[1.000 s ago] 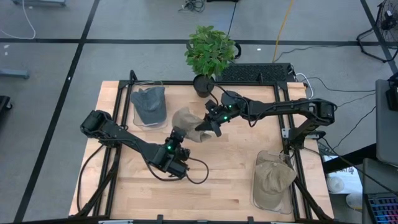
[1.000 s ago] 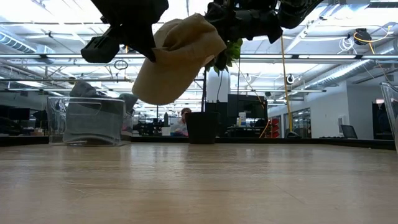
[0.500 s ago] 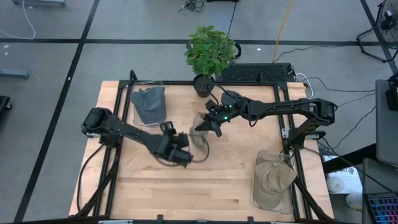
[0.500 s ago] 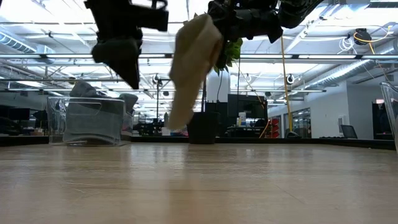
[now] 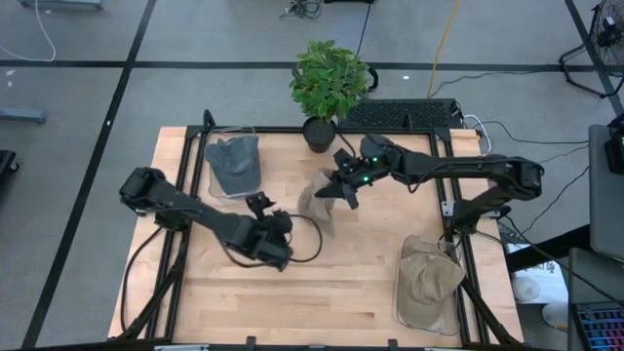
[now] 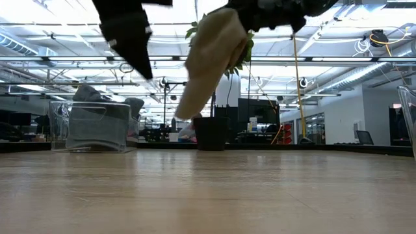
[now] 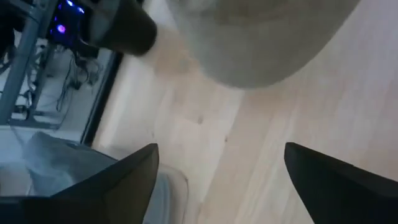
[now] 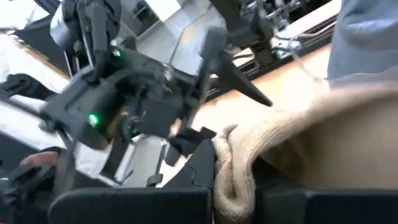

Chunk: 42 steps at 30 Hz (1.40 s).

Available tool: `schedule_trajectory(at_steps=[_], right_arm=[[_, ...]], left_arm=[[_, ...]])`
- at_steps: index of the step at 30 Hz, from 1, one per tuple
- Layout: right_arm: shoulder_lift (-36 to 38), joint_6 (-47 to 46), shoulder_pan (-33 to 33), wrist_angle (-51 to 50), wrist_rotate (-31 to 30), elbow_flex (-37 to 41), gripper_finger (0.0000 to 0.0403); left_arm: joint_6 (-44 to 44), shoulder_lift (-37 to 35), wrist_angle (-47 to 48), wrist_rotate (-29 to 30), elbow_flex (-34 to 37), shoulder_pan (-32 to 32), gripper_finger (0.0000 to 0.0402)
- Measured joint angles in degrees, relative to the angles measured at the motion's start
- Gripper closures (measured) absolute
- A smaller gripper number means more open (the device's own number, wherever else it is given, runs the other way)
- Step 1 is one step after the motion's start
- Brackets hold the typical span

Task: Pick & Place hat
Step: Put the brown cap into the right transparent bin

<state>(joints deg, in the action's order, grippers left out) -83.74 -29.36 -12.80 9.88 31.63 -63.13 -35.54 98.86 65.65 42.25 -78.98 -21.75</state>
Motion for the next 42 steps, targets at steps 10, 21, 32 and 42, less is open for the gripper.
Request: schedule_trajectory(at_steps=[10, 21, 32, 42], right_arm=[[11.0, 4.5, -0.4, -16.1, -10.6, 0.0, 0.039], [22.6, 3.8, 4.6, -31.0, -15.1, 0.0, 0.0391], [26.6, 3.4, 18.3, -45.3, -7.7, -10.2, 0.0391], [25.1, 1.0, 43.5, -65.0, -21.7, -18.7, 0.0391]], left_arm=[[15.2, -13.9, -16.1, -7.8, 0.0, -4.9, 0.0026], [39.1, -26.9, -43.8, -39.6, 11.7, 1.6, 0.0033], [32.7, -51.7, -68.0, -53.4, 41.5, 16.4, 0.0035], [28.8, -64.5, -73.4, -59.5, 50.6, 20.6, 0.0027]])
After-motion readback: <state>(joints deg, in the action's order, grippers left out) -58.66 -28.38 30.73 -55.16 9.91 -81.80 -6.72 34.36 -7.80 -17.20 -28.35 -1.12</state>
